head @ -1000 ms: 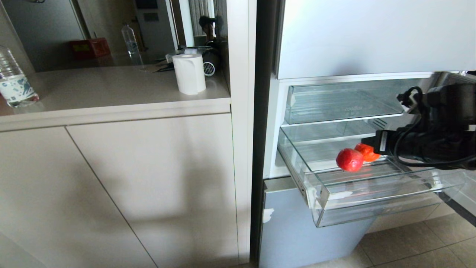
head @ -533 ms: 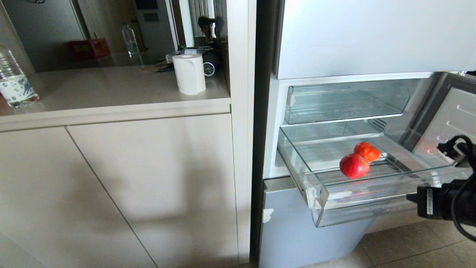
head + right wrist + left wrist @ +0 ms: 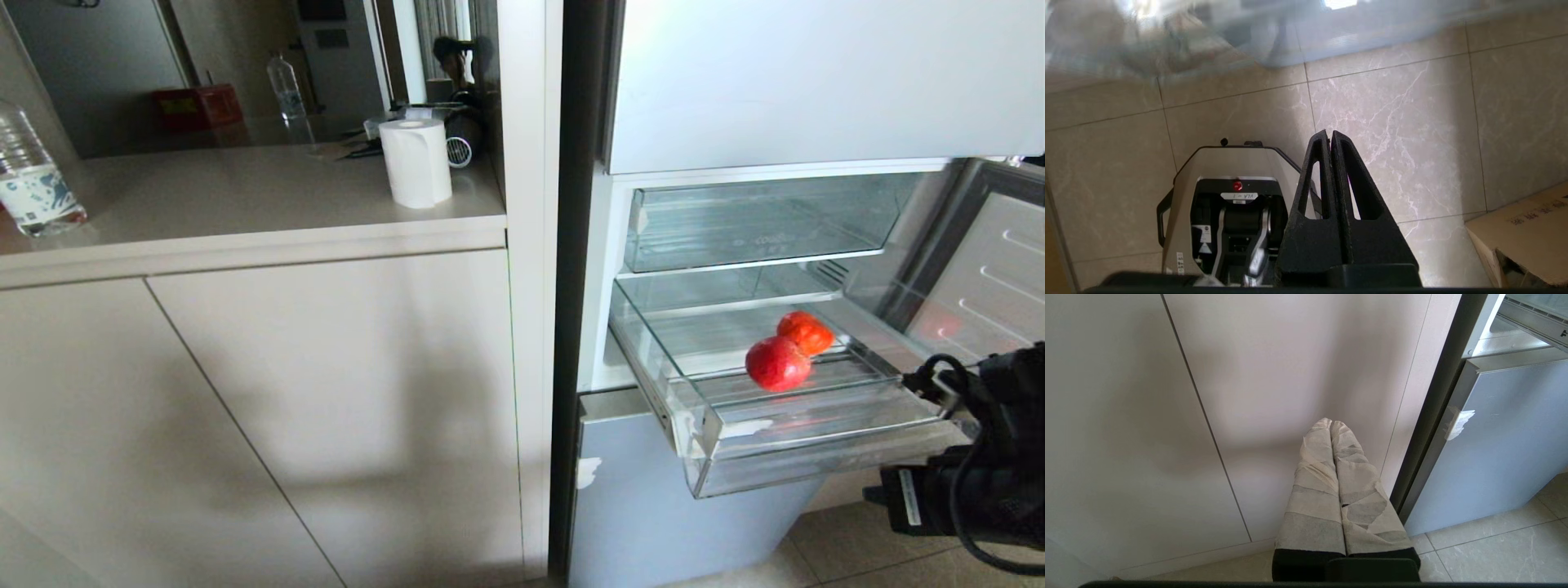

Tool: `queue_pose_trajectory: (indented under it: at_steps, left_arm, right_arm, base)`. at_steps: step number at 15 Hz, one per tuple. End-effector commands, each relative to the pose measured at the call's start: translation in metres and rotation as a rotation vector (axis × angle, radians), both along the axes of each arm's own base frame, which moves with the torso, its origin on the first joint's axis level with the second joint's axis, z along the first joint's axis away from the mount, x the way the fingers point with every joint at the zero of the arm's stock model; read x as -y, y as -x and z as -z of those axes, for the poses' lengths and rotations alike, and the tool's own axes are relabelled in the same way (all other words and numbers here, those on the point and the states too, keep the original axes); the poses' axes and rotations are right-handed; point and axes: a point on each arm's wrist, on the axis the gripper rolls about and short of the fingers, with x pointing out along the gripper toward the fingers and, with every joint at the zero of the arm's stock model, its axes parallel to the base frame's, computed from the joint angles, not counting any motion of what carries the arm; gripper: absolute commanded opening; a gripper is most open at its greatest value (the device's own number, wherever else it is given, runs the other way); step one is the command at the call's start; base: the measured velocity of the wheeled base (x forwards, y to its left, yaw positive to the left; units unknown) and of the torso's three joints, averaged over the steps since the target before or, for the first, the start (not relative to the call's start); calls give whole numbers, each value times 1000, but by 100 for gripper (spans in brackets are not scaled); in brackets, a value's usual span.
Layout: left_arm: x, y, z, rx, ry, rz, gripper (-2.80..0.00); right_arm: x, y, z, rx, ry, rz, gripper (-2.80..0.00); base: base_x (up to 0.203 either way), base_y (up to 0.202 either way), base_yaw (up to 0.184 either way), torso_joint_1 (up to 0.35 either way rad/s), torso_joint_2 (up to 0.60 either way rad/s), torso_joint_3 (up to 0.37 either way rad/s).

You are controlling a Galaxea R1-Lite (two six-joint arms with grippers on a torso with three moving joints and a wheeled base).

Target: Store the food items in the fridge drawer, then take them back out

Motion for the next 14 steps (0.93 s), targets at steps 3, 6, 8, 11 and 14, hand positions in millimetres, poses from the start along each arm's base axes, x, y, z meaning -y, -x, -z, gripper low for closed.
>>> queue_pose_trajectory:
  at_steps: [3, 6, 8, 11, 14]
  left_arm:
    - [0, 0, 0, -1, 0, 0, -280]
    - [0, 0, 0, -2, 0, 0, -280]
    - [0, 0, 0, -1, 0, 0, -280]
    - [0, 0, 0, 0, 0, 0, -280]
    - [0, 0, 0, 0, 0, 0, -280]
  right_arm:
    - [-13, -62, 38, -6, 1, -21, -280]
    - [-22, -93, 49, 101, -16, -37, -280]
    - [-29, -122, 63, 181, -44, -26, -280]
    - [-46, -174, 83, 332, -120, -3, -280]
    - [-70, -211, 94, 500, -175, 15, -280]
  base:
    - [0, 0, 0, 0, 0, 0]
    - [0, 0, 0, 0, 0, 0]
    - [0, 0, 0, 0, 0, 0]
    - [0, 0, 0, 0, 0, 0]
    - [0, 0, 0, 0, 0, 0]
